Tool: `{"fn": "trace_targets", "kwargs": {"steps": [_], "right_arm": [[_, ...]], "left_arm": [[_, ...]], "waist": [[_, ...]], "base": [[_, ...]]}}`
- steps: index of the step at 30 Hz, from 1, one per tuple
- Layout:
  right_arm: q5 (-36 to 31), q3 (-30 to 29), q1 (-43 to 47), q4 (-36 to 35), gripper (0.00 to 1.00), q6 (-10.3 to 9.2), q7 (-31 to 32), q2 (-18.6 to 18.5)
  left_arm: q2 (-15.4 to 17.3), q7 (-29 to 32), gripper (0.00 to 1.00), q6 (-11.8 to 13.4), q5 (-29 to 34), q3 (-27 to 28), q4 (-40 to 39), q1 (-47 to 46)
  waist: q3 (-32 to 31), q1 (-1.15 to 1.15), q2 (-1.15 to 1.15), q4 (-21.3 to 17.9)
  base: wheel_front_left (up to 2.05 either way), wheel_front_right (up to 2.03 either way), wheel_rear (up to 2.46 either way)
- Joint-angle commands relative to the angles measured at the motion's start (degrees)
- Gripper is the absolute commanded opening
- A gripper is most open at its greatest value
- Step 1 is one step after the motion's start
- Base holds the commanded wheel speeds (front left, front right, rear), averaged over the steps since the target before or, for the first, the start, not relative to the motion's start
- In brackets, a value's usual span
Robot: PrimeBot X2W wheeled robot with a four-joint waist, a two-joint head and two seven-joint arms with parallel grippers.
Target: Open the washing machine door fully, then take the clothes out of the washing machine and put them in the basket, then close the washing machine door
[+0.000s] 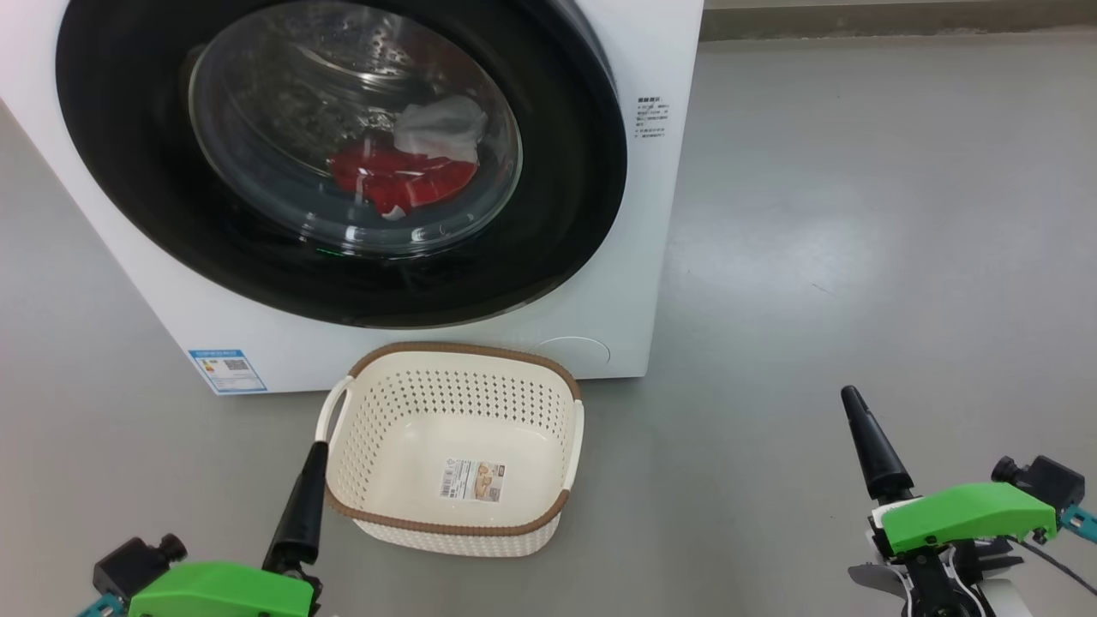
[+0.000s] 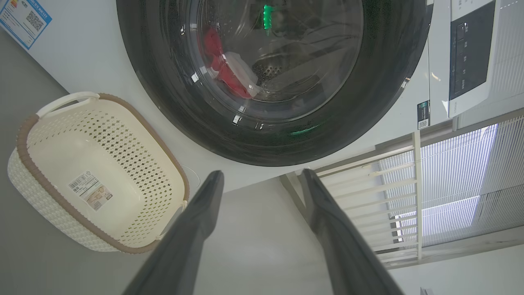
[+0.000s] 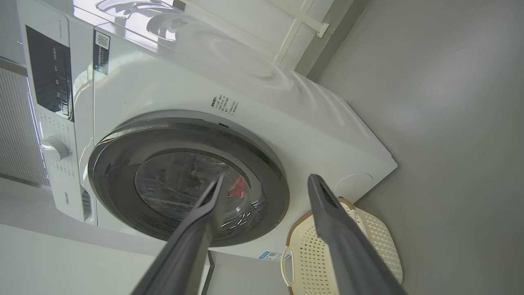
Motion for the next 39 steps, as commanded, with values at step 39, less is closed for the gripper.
{"fn": "trace_targets", "kwargs": {"steps": [39], "right_arm": [[-35.47, 5.73, -9.52, 1.44, 1.0, -0.02, -6.88, -0.64]], "left_arm": [[0.13, -7.11, 1.0, 1.62, 38.43, -1.54, -0.76, -8.29]], "waist": [[0.49, 0.0, 0.0, -0.35]], "base": [[0.0, 0.0, 0.0]]}}
